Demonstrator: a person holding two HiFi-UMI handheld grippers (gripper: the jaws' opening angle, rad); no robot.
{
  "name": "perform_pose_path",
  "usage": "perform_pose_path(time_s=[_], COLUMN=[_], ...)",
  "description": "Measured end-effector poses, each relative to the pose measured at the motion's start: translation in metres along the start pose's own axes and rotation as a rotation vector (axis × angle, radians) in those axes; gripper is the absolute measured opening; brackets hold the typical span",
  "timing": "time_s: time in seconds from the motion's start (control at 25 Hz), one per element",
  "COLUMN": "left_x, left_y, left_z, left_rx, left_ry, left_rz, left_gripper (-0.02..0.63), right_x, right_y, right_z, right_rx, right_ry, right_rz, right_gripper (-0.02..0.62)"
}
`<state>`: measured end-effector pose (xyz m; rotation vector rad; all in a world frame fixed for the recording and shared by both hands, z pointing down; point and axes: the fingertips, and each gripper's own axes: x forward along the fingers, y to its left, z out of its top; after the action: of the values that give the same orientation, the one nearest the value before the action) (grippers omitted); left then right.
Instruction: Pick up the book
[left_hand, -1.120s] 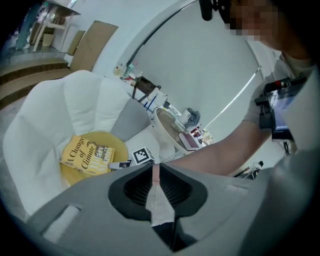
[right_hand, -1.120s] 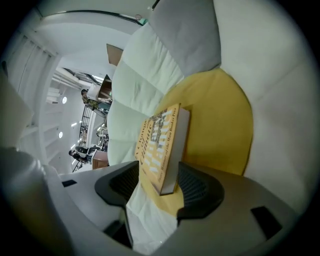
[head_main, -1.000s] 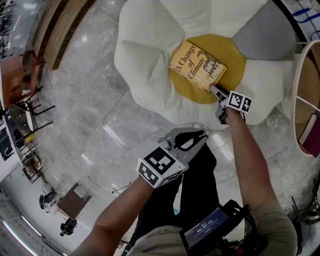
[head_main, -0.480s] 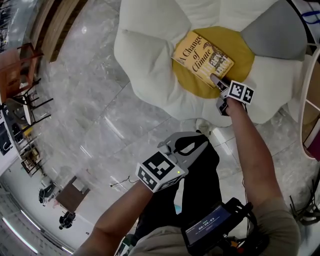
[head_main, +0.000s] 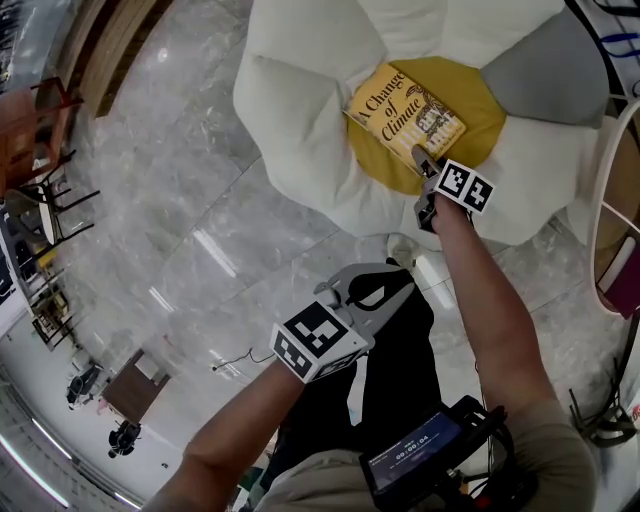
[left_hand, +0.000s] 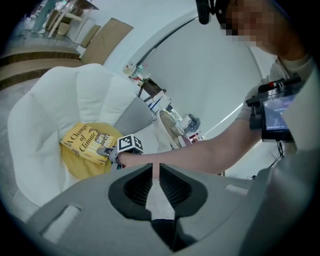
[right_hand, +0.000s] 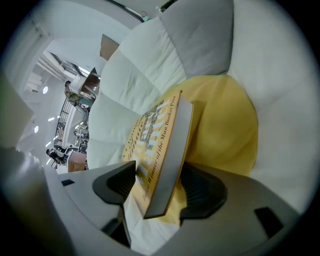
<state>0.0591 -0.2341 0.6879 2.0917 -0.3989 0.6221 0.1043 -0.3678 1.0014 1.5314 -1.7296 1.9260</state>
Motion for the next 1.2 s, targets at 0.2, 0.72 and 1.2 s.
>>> perform_pose_path(time_s=[0.2,0.72,1.2], left_x=[-0.001,-0.035,-0.079], left_y=[-0.012,-0.018,-0.065], left_z=[0.006,0.01,0.01], left_rx=[-0.001,0.005,0.042], left_ry=[-0.018,-0.076,-0.116], left_rz=[-0.009,0.046,0.032], left_gripper=[0.028,0.028,0.028], right_x=[-0.015,0.001,-0.078], right_y=[0.006,0.093,0.119], right_z=[0.001,0.021,0.014], right_rx=[0.022,0.105,0.159], right_ry=[-0.029,-0.042,-0.063], right_rz=[-0.041,0.169,0.277], right_gripper=[0.277,0.169,0.141])
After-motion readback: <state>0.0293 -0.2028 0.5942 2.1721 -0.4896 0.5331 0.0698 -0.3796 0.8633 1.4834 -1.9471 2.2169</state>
